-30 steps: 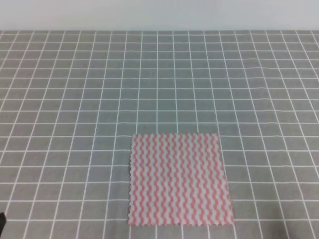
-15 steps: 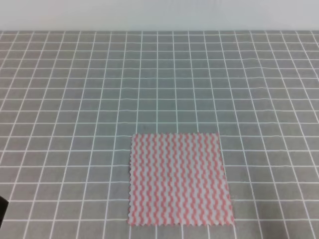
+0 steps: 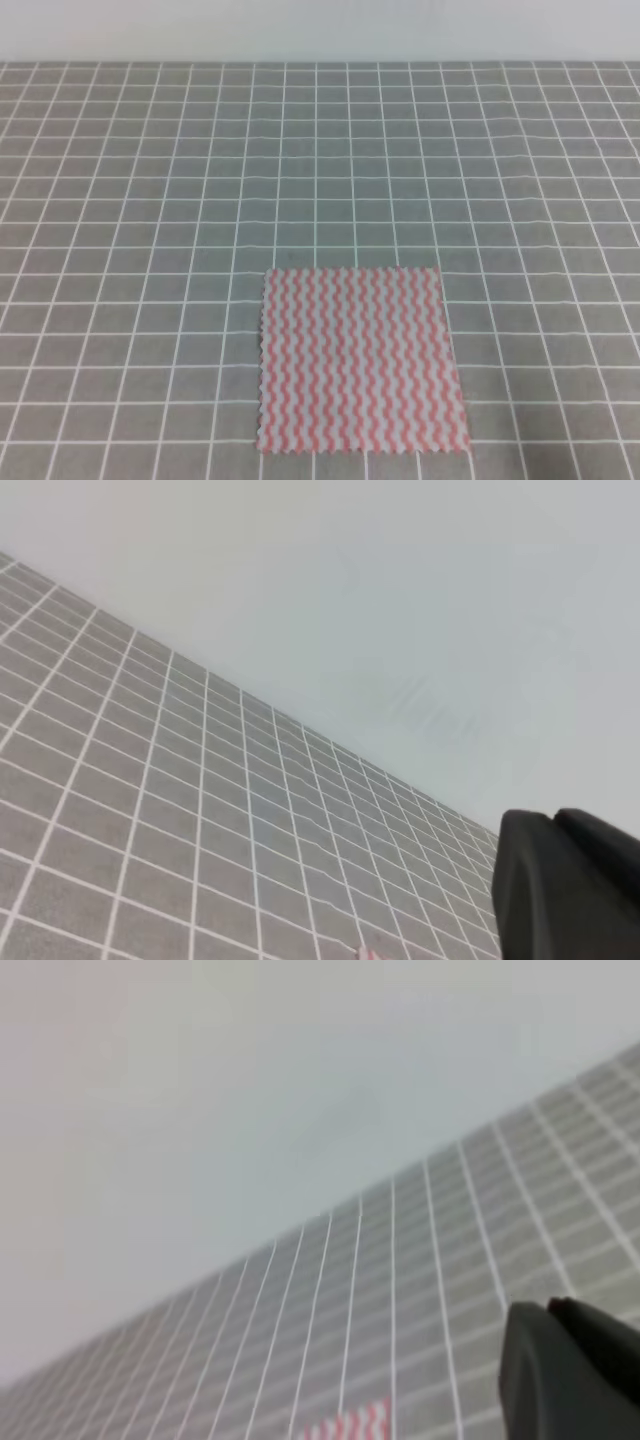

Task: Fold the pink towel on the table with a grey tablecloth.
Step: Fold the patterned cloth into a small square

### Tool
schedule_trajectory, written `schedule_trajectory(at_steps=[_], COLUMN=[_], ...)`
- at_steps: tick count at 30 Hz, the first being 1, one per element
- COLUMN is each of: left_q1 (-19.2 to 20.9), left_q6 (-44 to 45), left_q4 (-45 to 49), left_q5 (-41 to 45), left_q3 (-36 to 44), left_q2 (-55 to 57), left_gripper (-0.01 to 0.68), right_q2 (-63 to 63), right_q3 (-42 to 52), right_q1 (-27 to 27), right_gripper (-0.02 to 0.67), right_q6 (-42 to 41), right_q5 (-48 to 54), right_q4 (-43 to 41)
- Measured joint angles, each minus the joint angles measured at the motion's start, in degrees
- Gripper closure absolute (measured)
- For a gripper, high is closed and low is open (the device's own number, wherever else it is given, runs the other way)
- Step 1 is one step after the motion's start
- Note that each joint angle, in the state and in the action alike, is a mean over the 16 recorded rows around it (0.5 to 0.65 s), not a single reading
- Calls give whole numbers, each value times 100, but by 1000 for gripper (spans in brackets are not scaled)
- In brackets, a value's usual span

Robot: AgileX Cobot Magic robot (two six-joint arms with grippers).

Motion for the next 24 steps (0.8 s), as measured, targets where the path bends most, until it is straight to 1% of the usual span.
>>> schedule_trajectory(at_steps=[6, 15, 19, 24], left_q1=[0, -2, -4, -7], left_q6=[48, 601, 1187, 2152], left_q4=[126, 526, 431, -176], left_q5=[498, 1779, 2145, 2263], left_q3=[-533, -1728, -2063, -2223], left_q2=[709, 2561, 3286, 3871], left_gripper=[676, 675, 675, 675], right_q2=[696, 2315, 2970, 3684], right_q3=[-555, -1720, -2080, -2355], right_q1=[1, 3, 3, 42], right_gripper=[665, 665, 665, 665], right_q6=[-19, -26, -57, -197], right_q5=[719, 2163, 2708, 3191], right_q4=[-184, -702, -835, -755])
